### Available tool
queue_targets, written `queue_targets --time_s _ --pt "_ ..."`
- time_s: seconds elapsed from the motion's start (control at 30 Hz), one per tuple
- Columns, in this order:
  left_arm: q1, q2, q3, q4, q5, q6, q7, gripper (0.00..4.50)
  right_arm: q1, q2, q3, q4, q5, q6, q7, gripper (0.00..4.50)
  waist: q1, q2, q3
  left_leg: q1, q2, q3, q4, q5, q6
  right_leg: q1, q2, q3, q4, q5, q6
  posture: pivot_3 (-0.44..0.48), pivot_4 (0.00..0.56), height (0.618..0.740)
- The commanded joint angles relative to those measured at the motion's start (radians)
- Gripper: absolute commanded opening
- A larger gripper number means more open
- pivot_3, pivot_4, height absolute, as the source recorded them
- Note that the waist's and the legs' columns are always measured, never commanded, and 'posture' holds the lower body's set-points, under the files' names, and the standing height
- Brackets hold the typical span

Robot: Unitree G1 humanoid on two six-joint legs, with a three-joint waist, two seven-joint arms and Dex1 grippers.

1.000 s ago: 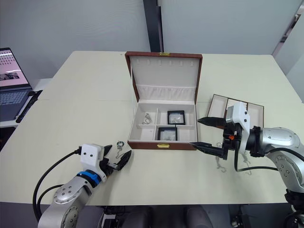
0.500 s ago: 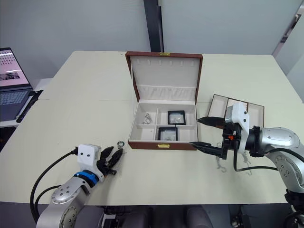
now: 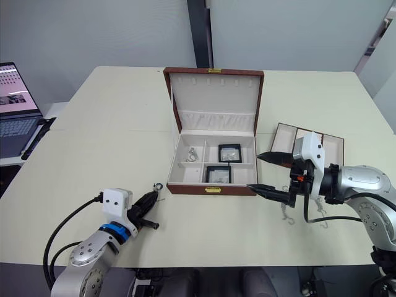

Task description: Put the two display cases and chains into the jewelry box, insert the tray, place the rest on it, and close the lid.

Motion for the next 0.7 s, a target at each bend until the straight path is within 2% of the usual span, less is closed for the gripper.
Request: queue_targets --time_s 0.03,0.23,0.4,0.7 --pt "0.006 -0.008 0.024 0.019 -0.014 -0.012 0.007 0.04 -0.02 -0.006 -0.02 -0.02 0.014 -0.002 -0.003 4.5 0.0 0.0 0.0 0.0 0.0 0.0 0.0 0.0 0.0 0.0 0.0 0.0 0.0 0.0 0.0 0.0 0.15 0.74" --pt "0.014 0.02 0.095 -0.072 -0.1 -0.02 -0.02 0.04 -0.041 -0.011 -0.027 -0.018 0.019 -0.001 0.0 4.5 -0.002 0.0 0.0 0.0 0.0 0.0 0.0 0.0 0.0 0.0 0.0 0.0 0.0 0.0 0.0 0.0 0.15 0.74" --pt "0.012 0.083 0.137 -0.169 -0.184 0.04 -0.061 0.04 -0.066 -0.011 -0.046 -0.03 0.052 0.015 -0.003 4.5 -0.001 0.0 0.0 -0.001 0.0 -0.002 0.0 0.0 0.0 0.0 0.0 0.0 -0.001 0.0 0.0 0.0 0.15 0.74" --pt "-0.138 0.224 0.127 -0.224 -0.316 0.183 -0.126 0.04 -0.092 -0.013 -0.084 -0.067 0.121 0.05 -0.043 4.5 -0.001 0.0 0.0 -0.001 0.0 -0.003 0.0 0.0 0.0 0.001 0.0 -0.001 -0.002 0.0 0.0 0.0 0.15 0.74"
